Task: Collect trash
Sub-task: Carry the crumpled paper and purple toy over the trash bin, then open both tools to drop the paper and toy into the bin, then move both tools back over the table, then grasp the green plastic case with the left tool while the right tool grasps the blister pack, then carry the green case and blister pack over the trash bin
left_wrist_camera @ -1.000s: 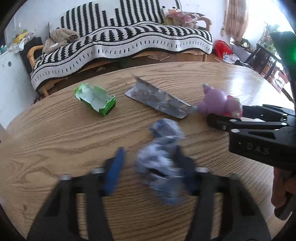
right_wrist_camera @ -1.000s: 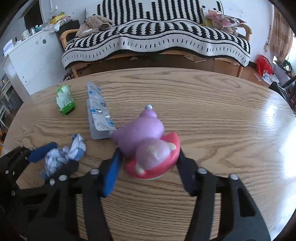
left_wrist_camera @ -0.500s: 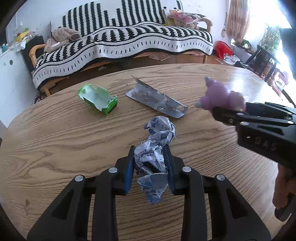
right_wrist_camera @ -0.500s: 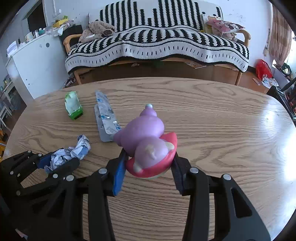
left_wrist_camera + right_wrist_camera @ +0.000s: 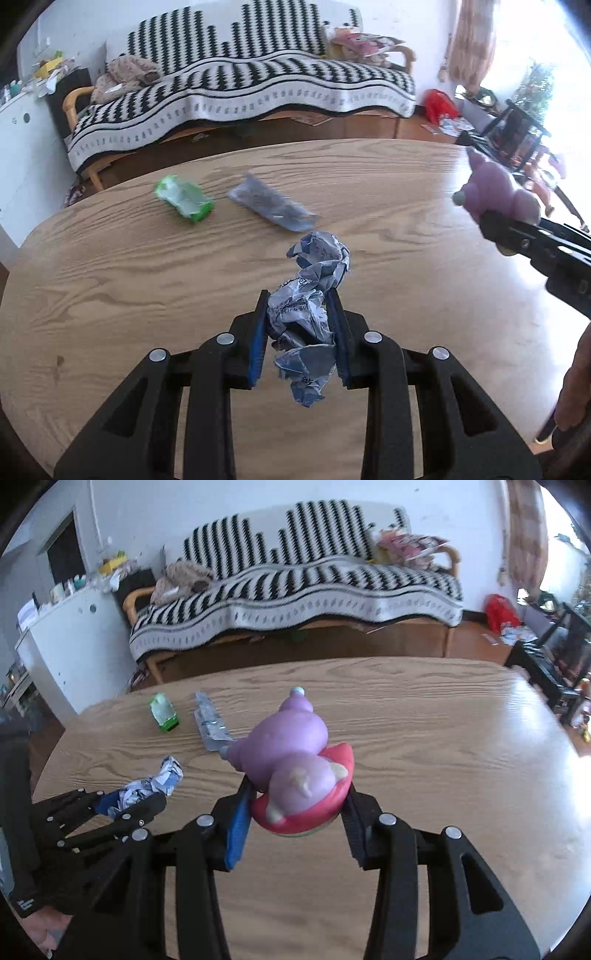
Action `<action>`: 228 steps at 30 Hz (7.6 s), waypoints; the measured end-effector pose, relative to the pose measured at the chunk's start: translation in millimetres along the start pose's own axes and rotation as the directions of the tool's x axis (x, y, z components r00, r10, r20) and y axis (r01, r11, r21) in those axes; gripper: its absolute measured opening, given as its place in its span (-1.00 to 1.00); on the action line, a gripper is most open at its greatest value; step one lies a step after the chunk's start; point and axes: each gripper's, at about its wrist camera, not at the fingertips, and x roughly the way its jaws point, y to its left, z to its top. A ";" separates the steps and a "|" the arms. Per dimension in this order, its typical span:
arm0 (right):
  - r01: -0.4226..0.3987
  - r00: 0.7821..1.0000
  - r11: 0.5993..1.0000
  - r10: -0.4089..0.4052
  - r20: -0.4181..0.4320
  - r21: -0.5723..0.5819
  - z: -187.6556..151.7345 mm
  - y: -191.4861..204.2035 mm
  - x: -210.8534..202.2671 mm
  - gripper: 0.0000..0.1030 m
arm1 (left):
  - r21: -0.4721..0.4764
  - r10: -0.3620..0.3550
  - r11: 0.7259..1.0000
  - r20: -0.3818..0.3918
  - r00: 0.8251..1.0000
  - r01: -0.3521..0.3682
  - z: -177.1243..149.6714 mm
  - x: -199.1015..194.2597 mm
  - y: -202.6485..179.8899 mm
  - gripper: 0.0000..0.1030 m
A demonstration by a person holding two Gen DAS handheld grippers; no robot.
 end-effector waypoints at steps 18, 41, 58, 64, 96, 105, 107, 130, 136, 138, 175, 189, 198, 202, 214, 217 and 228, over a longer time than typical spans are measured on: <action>0.340 0.928 0.875 -0.371 0.028 0.344 -164.2 -233.6 -266.5 -0.12 | 0.308 -0.371 0.881 -0.022 0.928 0.360 -41.3 -106.3 -270.7 -0.42; 0.525 0.831 0.595 -0.515 -0.212 0.609 -406.5 -376.4 -352.6 -0.11 | 0.439 -0.532 0.616 -0.381 0.756 0.654 -225.6 -53.8 -530.4 -0.42; 0.546 0.827 0.572 -0.487 -0.282 0.612 -424.1 -384.3 -316.0 -0.06 | 0.494 -0.481 0.598 -0.409 0.776 0.631 -237.5 -38.0 -545.4 -0.41; 0.545 0.827 0.572 -0.484 -0.284 0.613 -422.5 -389.3 -315.0 -0.05 | 0.494 -0.483 0.593 -0.413 0.772 0.635 -239.3 -37.9 -548.3 -0.40; 0.534 0.831 0.568 -0.490 -0.264 0.627 -407.1 -394.5 -323.0 0.51 | 0.480 -0.470 0.626 -0.396 0.789 0.614 -241.7 -41.0 -543.1 0.47; 0.512 0.843 0.655 -0.505 -0.182 0.555 -335.3 -369.9 -327.3 0.52 | 0.418 -0.415 0.750 -0.308 0.856 0.513 -182.1 -63.4 -485.5 0.51; 0.497 0.853 0.689 -0.499 -0.152 0.527 -309.6 -358.6 -321.9 0.53 | 0.391 -0.420 0.777 -0.262 0.869 0.493 -155.1 -72.9 -456.4 0.52; -0.093 0.993 0.996 0.094 -0.070 0.010 -26.2 8.1 -20.8 0.56 | -0.194 0.094 0.976 -0.045 0.995 -0.101 -36.4 -28.4 53.3 0.71; -0.130 0.983 0.989 0.119 -0.138 -0.075 7.6 70.6 69.2 0.56 | -0.226 0.106 0.966 -0.087 0.991 -0.123 -18.2 26.4 91.2 0.71; -0.131 0.979 0.988 0.115 -0.169 -0.083 16.9 79.7 103.3 0.56 | -0.224 0.095 0.968 -0.093 0.991 -0.113 -6.5 46.4 98.5 0.71; -0.122 0.982 0.970 0.088 -0.167 -0.209 25.8 86.5 171.8 -0.35 | -0.243 0.220 0.942 -0.067 0.973 -0.230 70.5 118.9 118.1 -0.29; -0.109 0.985 0.988 0.092 -0.145 -0.112 -12.6 85.5 66.5 -0.36 | -0.169 0.162 0.971 -0.060 0.985 -0.170 -10.4 17.9 94.1 -0.29; -0.045 0.994 0.997 0.039 -0.102 -0.058 -64.1 81.1 -6.9 -0.36 | -0.180 0.117 0.977 -0.018 0.993 -0.118 -70.7 -54.4 65.6 -0.29; -0.037 0.995 0.998 0.033 -0.100 -0.042 -81.3 80.2 -21.1 -0.36 | -0.175 0.114 0.978 -0.009 0.993 -0.114 -88.5 -66.8 53.6 -0.29; 0.012 0.999 1.000 -0.011 -0.047 0.017 -92.2 66.2 -43.1 -0.36 | -0.143 0.069 0.987 0.000 0.998 -0.068 -87.1 -68.0 22.4 -0.29; 0.032 0.999 0.998 -0.032 -0.013 0.054 -90.6 53.0 -54.2 -0.36 | -0.134 0.046 0.990 0.012 0.999 -0.044 -80.5 -70.2 6.5 -0.29; 0.131 0.979 0.948 -0.170 0.114 0.291 -96.7 -54.7 -153.8 -0.36 | 0.005 -0.134 0.991 0.064 0.989 0.134 -57.6 -76.5 -96.3 -0.29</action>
